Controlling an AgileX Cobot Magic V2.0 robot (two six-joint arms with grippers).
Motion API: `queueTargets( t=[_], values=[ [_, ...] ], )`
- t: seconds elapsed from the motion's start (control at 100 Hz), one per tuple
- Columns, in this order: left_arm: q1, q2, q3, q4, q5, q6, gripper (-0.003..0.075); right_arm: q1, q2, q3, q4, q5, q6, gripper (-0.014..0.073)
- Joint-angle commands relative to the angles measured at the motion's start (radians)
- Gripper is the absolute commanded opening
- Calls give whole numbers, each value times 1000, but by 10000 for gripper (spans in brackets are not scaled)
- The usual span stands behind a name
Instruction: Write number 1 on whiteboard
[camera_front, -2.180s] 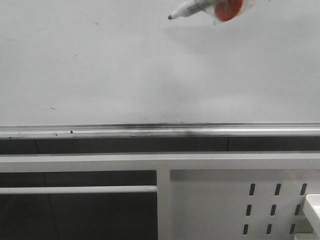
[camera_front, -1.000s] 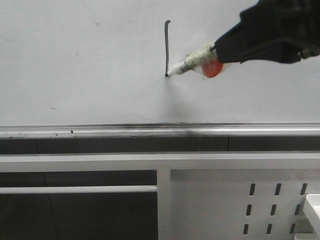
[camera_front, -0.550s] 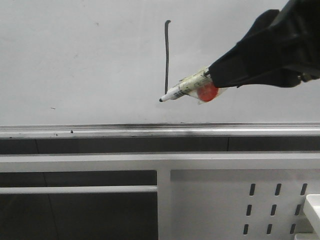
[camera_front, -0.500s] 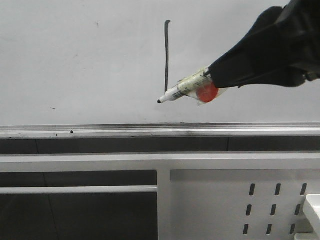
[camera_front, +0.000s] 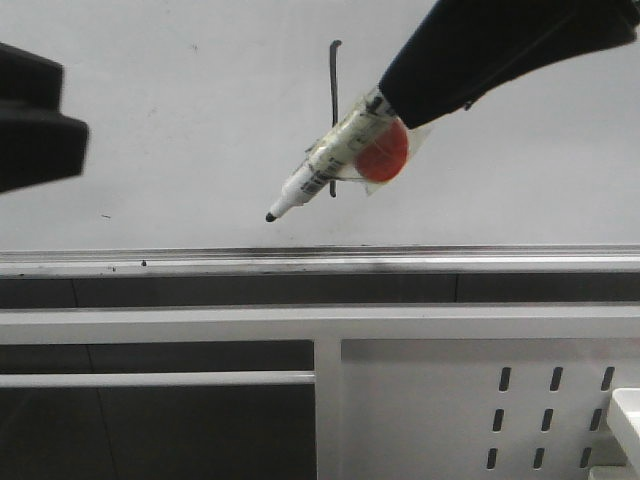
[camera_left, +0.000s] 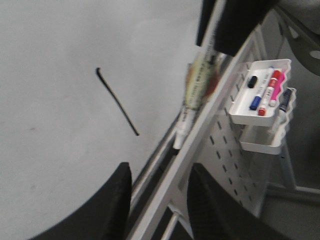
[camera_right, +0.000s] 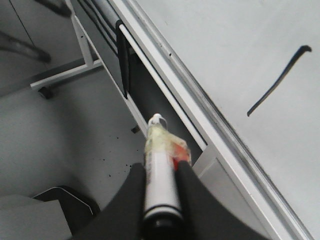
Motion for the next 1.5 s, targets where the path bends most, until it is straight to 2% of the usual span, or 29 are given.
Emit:
queueTargets(
  t=[0.0, 0.31, 0.73, 0.83, 0.93, 1.1, 1.19, 1.2, 1.21, 1.29, 1.34, 1.4, 1.49],
  values=[
    [-49, 76, -67, -16, -57, -17, 267, 1, 16, -75, -5, 0, -32, -71],
    [-66, 297, -183, -19, -81, -17, 267, 38, 78, -153, -5, 17, -48, -71],
    [-66, 362, -235, -26, -103, -15, 258, 50, 89, -153, -7, 25, -48, -71],
    [-66, 362, -235, -26, -103, -15, 181, 50, 89, -153, -7, 20, -48, -71],
    [-66, 362, -235, -26, -103, -15, -24, 50, 89, -153, -7, 20, -48, -71],
    [-66, 362, -235, -31, -91, -21, -20, 50, 89, -153, -7, 13, -46, -57],
    [-66, 362, -229, -88, -74, -82, -20, 50, 89, -153, -12, 15, -46, 66],
    [-66, 362, -226, -103, -74, -91, -20, 48, 89, -153, -18, 17, -46, 115],
    [-66, 362, -226, -112, -74, -93, -20, 48, 89, -153, -18, 20, -46, 115],
    [-66, 362, -198, -224, -116, -96, -20, 32, 72, -153, -52, 41, -34, 364],
    [-66, 362, -177, -279, -169, -96, -20, 16, 54, -153, -51, 47, -29, 470],
    [-66, 362, -153, -361, -237, -96, -20, -2, 30, -153, -51, 52, -25, 517],
    [-66, 362, -124, -492, -280, -79, -20, -31, -19, -153, -51, 53, -25, 505]
  ],
)
